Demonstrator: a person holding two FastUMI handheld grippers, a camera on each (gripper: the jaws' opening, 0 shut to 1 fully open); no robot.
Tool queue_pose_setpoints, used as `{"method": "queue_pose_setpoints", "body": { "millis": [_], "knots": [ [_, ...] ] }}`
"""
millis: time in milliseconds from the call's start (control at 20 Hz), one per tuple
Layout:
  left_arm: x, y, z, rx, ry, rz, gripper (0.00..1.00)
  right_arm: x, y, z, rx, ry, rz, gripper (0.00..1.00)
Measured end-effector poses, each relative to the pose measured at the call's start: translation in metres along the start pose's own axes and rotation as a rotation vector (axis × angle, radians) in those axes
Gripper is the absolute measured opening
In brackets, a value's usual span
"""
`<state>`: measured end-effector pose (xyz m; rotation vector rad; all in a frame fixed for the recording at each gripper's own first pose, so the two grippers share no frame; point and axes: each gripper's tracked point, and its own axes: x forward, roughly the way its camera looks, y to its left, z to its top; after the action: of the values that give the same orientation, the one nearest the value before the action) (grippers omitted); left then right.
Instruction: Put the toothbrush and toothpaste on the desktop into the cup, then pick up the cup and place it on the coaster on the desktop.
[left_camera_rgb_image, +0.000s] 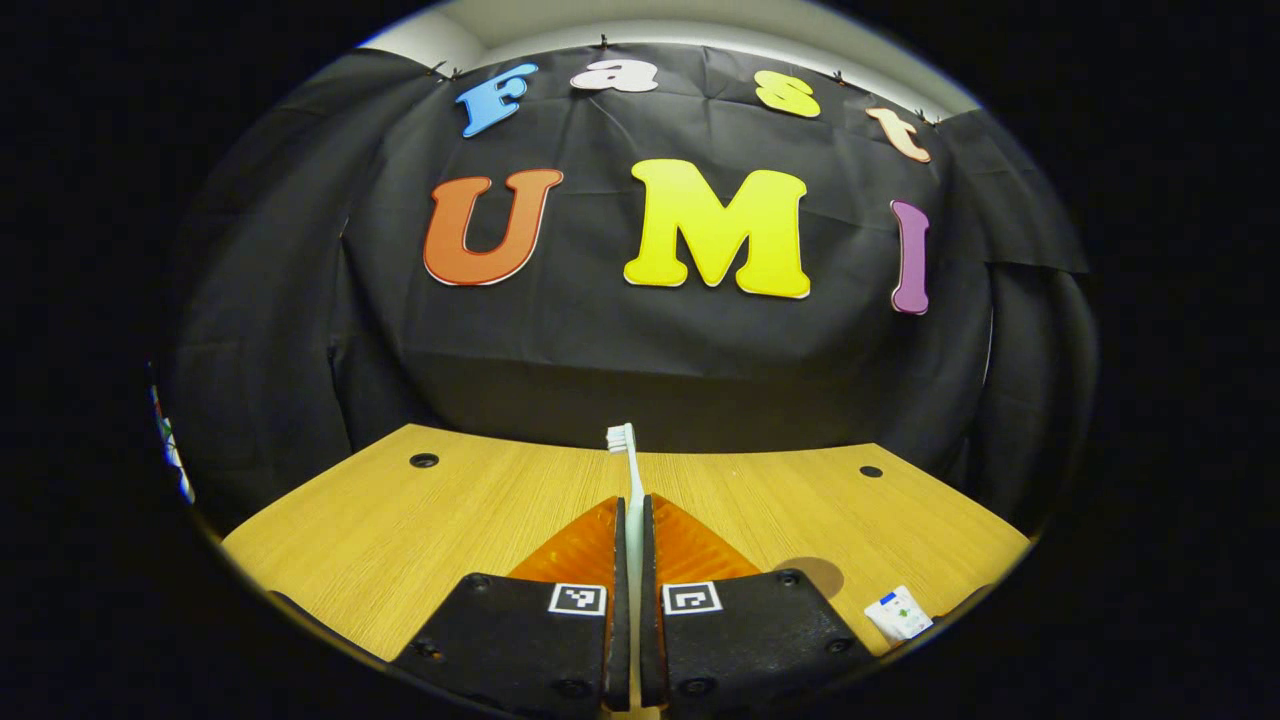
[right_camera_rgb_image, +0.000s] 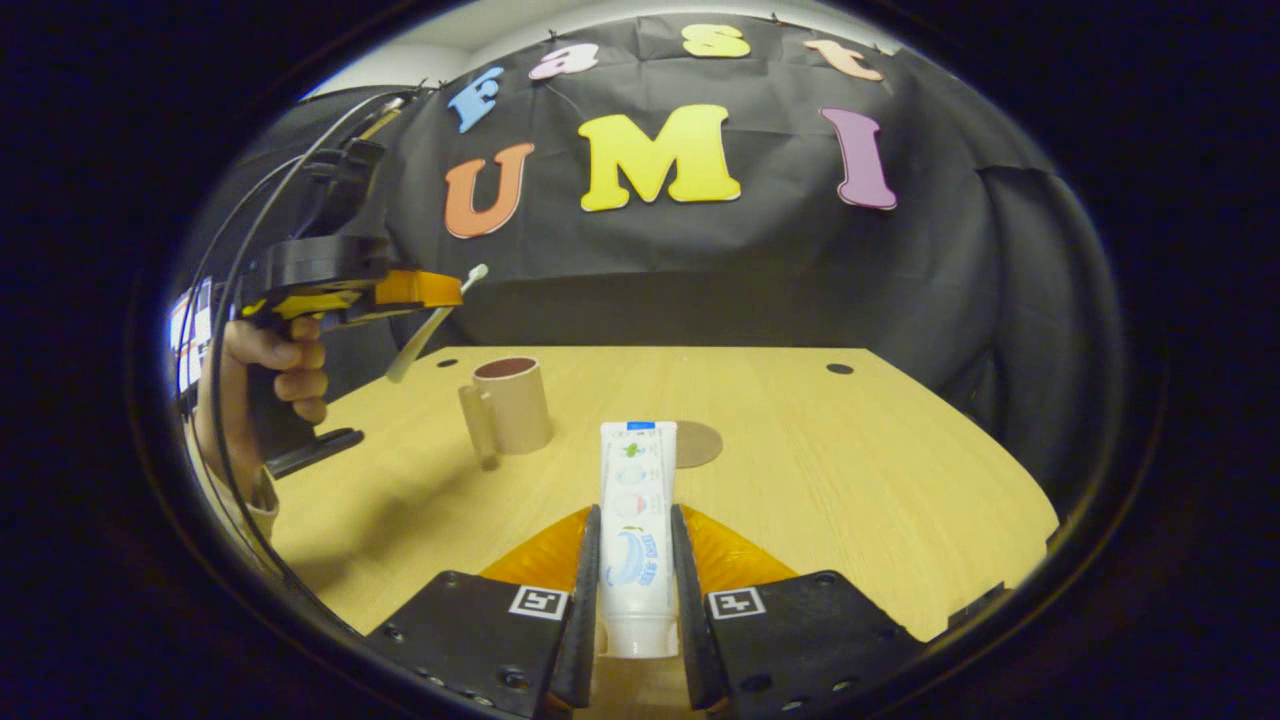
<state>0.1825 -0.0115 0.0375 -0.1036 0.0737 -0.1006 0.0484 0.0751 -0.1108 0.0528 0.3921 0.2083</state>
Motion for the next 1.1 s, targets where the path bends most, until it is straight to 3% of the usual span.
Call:
{"method": "queue_pose_setpoints", "body": {
  "millis": [50, 300, 600, 1100],
  "knots": [
    [0.011, -0.004, 0.005, -0.004, -0.012, -0.011, 0.07, 0.002, -0.001, 0.002, 0.000, -0.008, -0.001, 0.38],
    [0.048, -0.018, 0.012, 0.017, -0.038, -0.040, 0.06, 0.017, -0.009, 0.007, 0.022, -0.013, -0.002, 0.38],
    [0.079, -0.008, -0.006, 0.024, -0.034, -0.007, 0.08, 0.025, -0.012, -0.001, 0.022, 0.009, -0.006, 0.36],
    [0.080, -0.003, -0.027, 0.000, 0.029, -0.029, 0.13, 0.028, -0.006, -0.004, 0.004, 0.016, -0.023, 0.36]
  ]
}}
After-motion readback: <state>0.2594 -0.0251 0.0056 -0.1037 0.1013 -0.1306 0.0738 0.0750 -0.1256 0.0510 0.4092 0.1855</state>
